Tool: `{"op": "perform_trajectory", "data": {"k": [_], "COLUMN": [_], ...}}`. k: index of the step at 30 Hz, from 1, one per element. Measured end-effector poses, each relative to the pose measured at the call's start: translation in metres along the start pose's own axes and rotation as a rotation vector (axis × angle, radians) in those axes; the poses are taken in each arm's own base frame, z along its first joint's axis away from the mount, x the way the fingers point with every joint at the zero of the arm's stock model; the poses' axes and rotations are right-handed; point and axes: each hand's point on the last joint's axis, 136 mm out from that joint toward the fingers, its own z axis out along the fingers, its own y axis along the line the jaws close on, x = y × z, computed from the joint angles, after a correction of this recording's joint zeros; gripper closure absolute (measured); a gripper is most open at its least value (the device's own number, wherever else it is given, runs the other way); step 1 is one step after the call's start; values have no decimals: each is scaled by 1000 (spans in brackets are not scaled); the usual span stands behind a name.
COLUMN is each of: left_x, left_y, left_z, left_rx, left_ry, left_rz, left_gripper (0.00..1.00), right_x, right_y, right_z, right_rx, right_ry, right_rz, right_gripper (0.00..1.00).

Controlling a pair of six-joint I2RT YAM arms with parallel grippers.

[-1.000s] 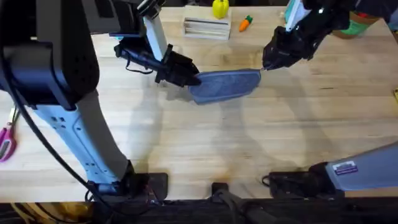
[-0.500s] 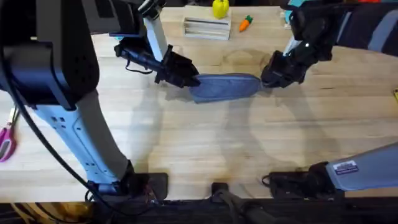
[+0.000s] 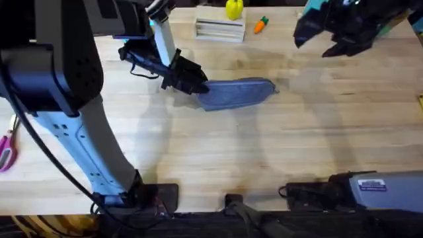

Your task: Unzip the bag, pick up the pens from the table one at a time and place them inside, then zip the bag closed.

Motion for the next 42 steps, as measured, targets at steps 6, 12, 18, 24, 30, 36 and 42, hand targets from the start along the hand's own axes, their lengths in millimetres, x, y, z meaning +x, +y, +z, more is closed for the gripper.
{"op": "perform_trajectory", "data": {"k": [6,12,18,24,30,36,42], "left_x": [0,-1,-1,0,3,0,-45], "left_y": [0,-1,1,4,4,-3,-31], "left_z": [0,0,0,0,-1,-22,-92], "left_rx": [0,2,-5,-12,-12,-55,-303], "left_ry": [0,-3,-5,-5,12,54,112], "left_rz": [0,-5,1,15,19,25,160], "left_gripper": [959,738,8,7,4,4,4], "right_x": [6,7,8,6,4,6,12], "right_y": [17,23,22,23,24,23,19], "right_z": [-26,-39,-39,-39,-52,-88,-121], "right_rx": [-74,-104,-101,-102,-116,-149,-172], "right_ry": [-45,-74,-69,-79,-123,-224,-313], "right_rz": [-70,-88,-96,-153,-201,-254,-303], "right_gripper": [5,4,3,3,3,3,3]}}
